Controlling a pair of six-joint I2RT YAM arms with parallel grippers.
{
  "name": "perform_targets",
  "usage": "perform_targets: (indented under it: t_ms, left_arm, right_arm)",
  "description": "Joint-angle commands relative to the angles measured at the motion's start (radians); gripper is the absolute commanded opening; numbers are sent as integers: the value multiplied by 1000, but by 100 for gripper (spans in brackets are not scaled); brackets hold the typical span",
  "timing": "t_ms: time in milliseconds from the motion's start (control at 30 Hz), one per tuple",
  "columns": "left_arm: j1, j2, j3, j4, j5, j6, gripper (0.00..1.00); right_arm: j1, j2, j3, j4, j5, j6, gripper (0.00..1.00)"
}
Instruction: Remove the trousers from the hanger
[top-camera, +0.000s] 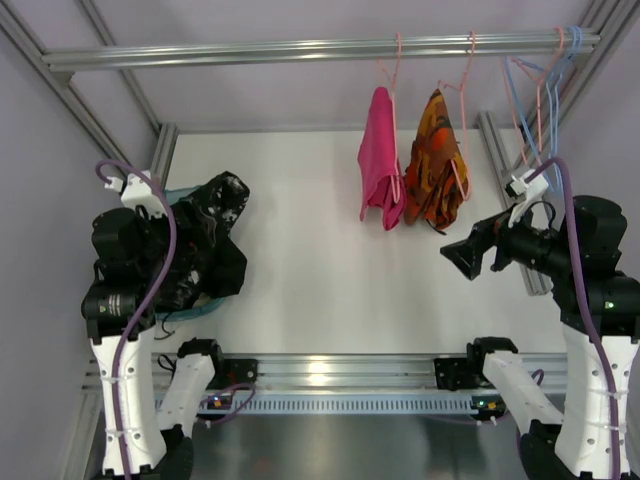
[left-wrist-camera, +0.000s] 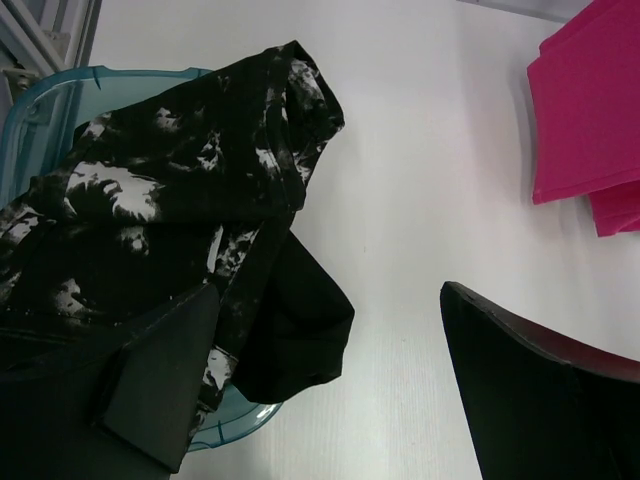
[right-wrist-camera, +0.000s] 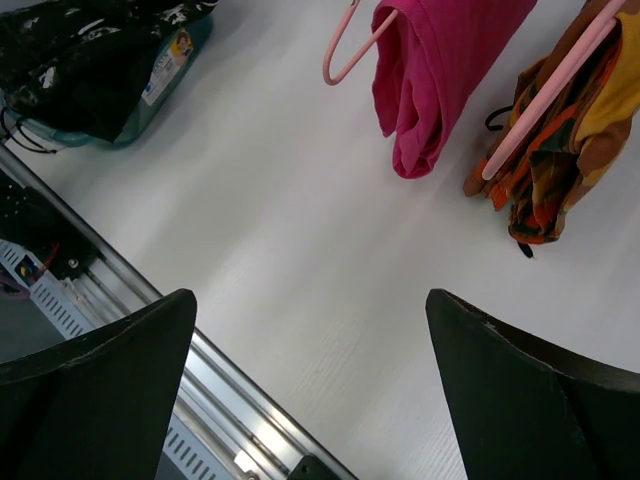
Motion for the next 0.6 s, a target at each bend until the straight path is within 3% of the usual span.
perform_targets:
  t_ms: [0, 167, 300, 467, 567]
  left_arm:
    - [8, 18, 49, 18, -19, -4, 98]
    - [8, 124, 160, 31, -1, 2, 98]
    - [8, 206, 258, 93, 151, -22, 98]
    - [6, 301, 298, 297, 411, -194, 98]
    - [-9, 351, 298, 431, 447, -351, 98]
  right_arm:
    - [-14, 7, 26, 47, -25, 21, 99]
    - [-22, 26, 64, 63, -33, 53, 100]
    - [-23, 44, 101, 63, -17, 61, 99]
    - [-29, 65, 144, 60, 4, 64, 99]
    - [-36, 84, 170, 60, 15, 69, 99]
